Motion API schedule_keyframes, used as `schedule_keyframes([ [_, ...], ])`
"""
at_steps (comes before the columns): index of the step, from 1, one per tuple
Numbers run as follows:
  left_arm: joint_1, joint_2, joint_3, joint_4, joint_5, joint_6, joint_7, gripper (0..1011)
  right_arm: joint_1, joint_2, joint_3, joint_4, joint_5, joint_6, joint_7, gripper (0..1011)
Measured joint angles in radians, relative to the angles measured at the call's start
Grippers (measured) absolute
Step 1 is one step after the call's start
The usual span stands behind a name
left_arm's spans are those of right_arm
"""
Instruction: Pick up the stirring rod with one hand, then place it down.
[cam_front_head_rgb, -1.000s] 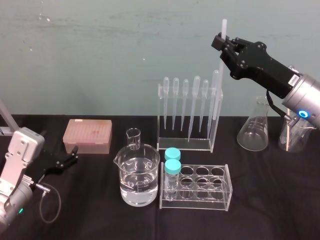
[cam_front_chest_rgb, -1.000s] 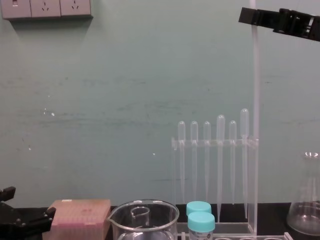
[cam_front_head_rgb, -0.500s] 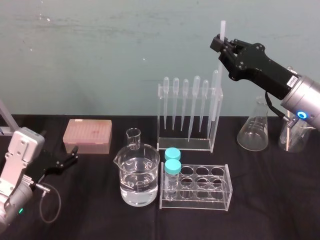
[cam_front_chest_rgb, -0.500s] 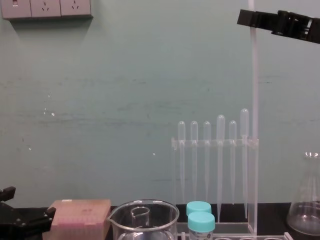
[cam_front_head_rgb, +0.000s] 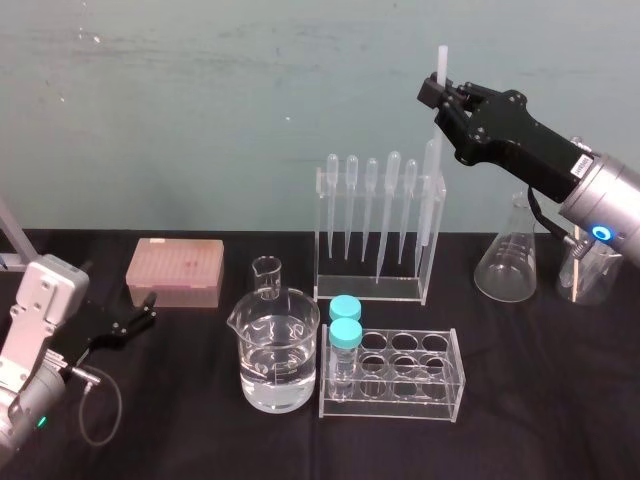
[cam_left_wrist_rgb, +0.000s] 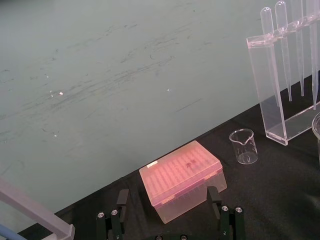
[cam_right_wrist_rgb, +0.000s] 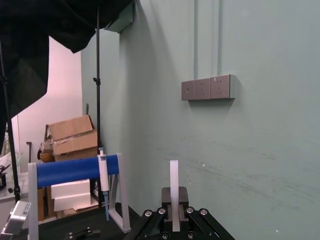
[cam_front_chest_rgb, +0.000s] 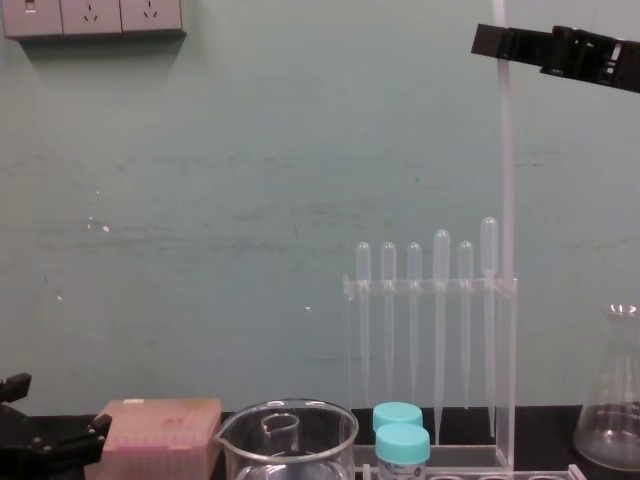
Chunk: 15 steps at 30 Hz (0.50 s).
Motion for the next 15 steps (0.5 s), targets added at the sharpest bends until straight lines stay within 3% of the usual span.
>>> schedule_keyframes([
  [15, 0.000, 0.000, 0.000, 0.000, 0.000, 0.000, 0.000, 1000, -0.016, -0.003, -0.019, 0.026, -0.006, -0.008, 0.013, 66],
])
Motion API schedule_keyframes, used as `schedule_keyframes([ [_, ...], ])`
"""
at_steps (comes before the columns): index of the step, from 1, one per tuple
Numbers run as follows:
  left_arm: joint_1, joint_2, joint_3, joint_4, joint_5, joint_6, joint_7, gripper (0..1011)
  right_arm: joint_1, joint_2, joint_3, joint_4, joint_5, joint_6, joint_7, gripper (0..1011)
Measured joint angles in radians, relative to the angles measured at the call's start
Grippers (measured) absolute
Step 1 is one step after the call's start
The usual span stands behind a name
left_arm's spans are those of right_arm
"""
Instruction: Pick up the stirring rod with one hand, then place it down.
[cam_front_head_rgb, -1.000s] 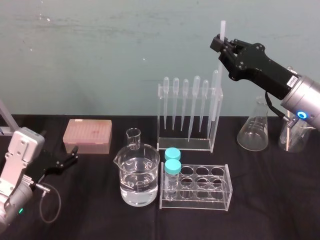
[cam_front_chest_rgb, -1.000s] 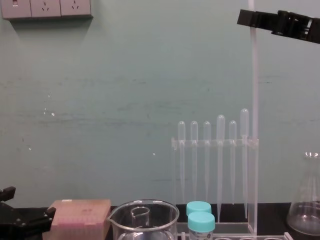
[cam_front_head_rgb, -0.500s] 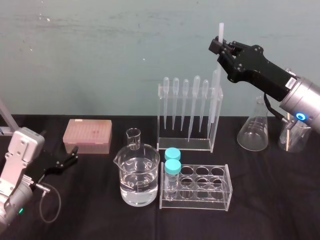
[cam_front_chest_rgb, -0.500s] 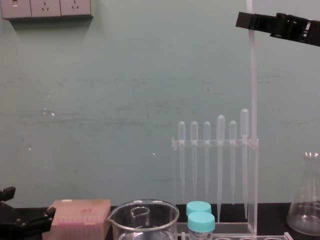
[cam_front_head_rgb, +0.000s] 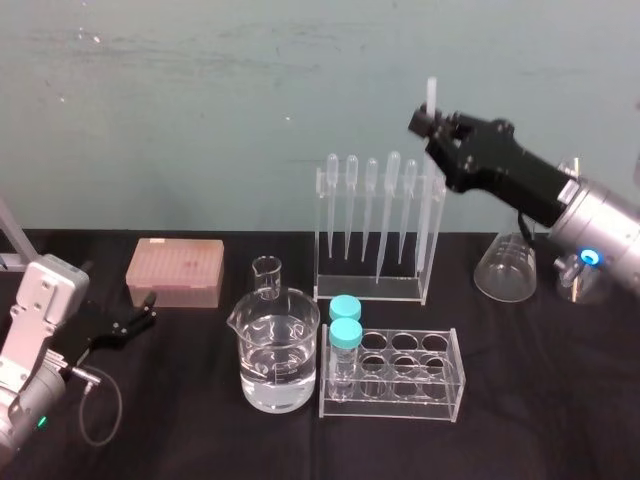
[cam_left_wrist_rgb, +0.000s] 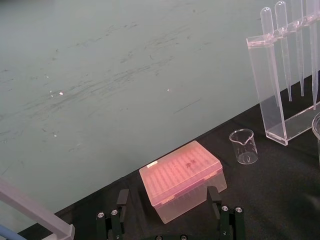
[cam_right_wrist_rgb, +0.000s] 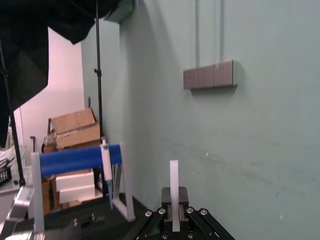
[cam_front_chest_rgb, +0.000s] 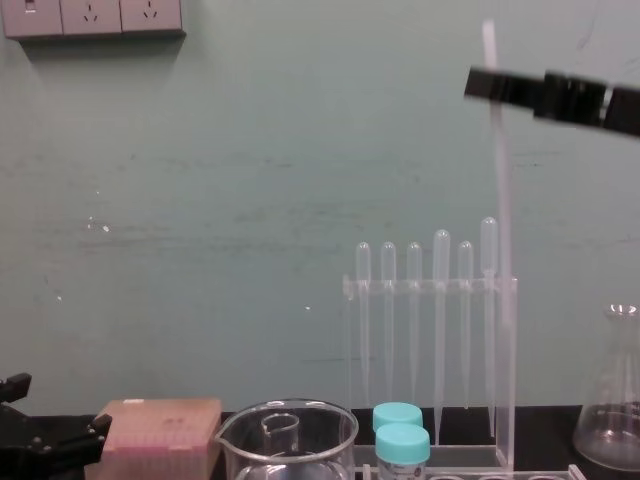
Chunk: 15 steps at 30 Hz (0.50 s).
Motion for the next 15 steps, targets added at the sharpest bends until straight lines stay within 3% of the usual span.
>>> schedule_keyframes([
  [15, 0.000, 0.000, 0.000, 0.000, 0.000, 0.000, 0.000, 1000, -0.059, -0.039, -0.029, 0.086, -0.075, -0.078, 0.009, 66],
])
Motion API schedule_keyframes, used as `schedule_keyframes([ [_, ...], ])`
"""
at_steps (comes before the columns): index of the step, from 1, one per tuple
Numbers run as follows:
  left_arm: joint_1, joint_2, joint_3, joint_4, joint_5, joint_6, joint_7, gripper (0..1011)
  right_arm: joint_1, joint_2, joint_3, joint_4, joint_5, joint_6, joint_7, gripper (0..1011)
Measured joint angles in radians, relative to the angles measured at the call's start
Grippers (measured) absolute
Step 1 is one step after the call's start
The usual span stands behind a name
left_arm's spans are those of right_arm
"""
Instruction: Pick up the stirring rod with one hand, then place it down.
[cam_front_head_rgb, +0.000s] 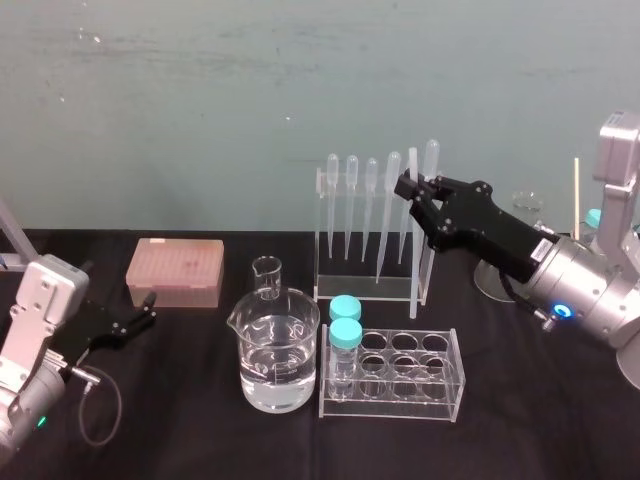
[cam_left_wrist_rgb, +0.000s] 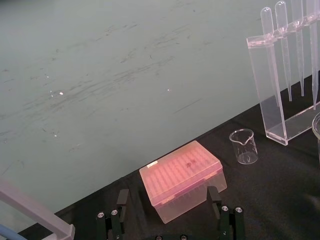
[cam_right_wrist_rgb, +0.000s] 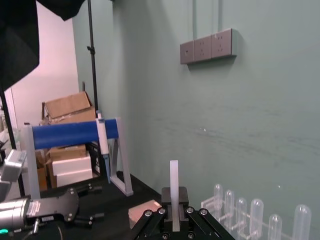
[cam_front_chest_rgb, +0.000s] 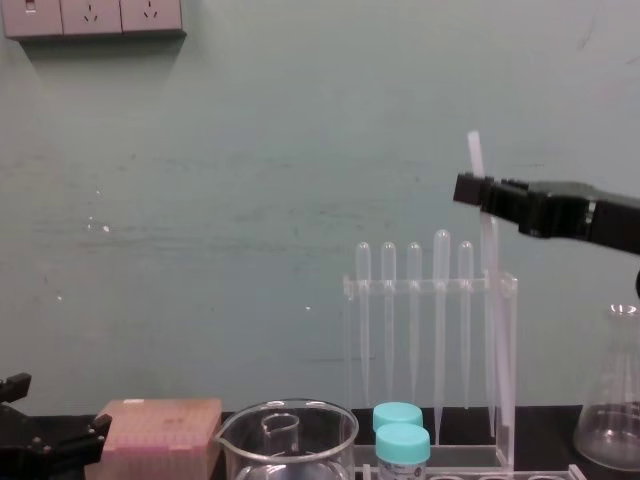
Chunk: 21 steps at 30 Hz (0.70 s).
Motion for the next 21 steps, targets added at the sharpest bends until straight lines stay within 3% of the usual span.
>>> schedule_keyframes([
  [10, 0.000, 0.000, 0.000, 0.000, 0.000, 0.000, 0.000, 1000, -0.006, -0.038, -0.003, 0.068, -0.036, -0.022, 0.012, 66],
  [21, 0.000, 0.000, 0.000, 0.000, 0.000, 0.000, 0.000, 1000, -0.001, -0.069, -0.012, 0.124, -0.066, -0.011, 0.014, 66],
])
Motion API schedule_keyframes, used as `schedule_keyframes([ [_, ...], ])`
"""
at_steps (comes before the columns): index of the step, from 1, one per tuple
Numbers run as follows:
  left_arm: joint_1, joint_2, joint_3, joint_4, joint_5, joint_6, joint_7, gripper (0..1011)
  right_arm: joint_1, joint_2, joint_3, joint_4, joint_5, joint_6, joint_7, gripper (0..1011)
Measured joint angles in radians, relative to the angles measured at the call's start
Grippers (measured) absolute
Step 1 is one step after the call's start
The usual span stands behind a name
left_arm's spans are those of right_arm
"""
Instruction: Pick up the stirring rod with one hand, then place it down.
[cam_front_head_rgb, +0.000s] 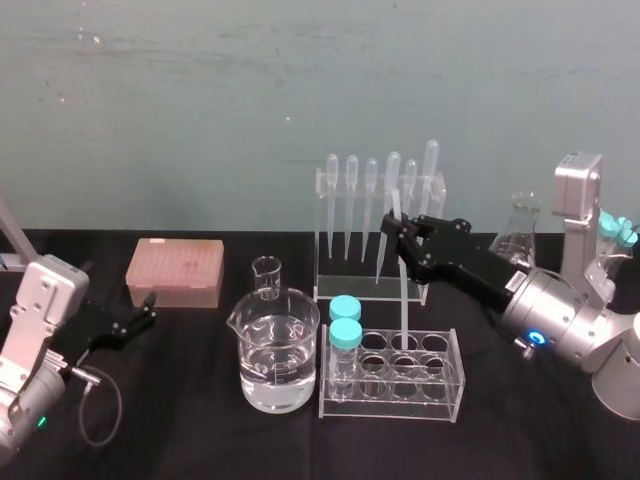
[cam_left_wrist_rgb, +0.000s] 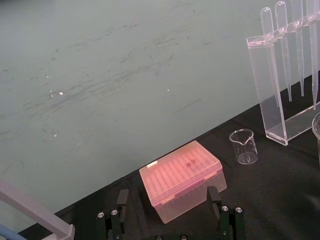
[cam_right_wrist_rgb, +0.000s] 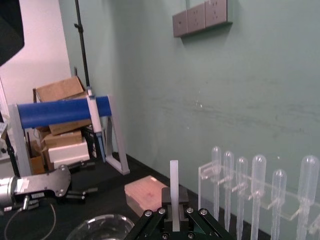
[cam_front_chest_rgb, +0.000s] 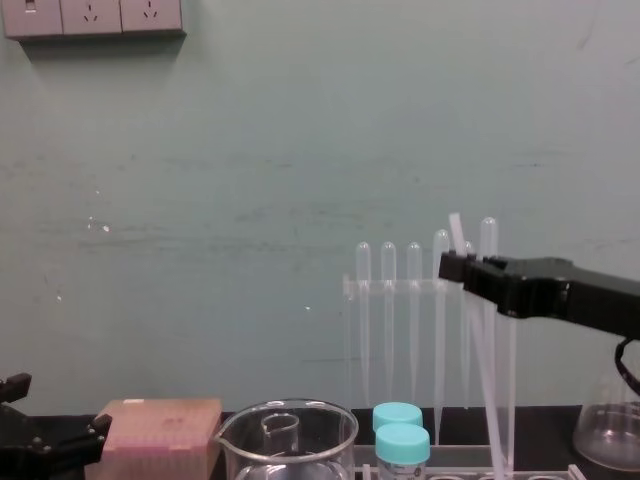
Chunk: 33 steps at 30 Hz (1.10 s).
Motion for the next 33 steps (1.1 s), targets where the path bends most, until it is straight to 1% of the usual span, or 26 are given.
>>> schedule_keyframes([
  [7, 0.000, 0.000, 0.000, 0.000, 0.000, 0.000, 0.000, 1000, -0.005, -0.010, -0.004, 0.022, -0.026, 0.003, -0.007, 66],
  [21, 0.000, 0.000, 0.000, 0.000, 0.000, 0.000, 0.000, 1000, -0.012, -0.045, -0.008, 0.088, -0.073, -0.017, -0.013, 66],
  [29, 0.000, 0.000, 0.000, 0.000, 0.000, 0.000, 0.000, 1000, -0.019, -0.056, -0.004, 0.101, -0.095, -0.018, -0.026, 66],
  [33, 0.000, 0.000, 0.000, 0.000, 0.000, 0.000, 0.000, 1000, -0.018, -0.056, -0.004, 0.101, -0.095, -0.018, -0.026, 67],
])
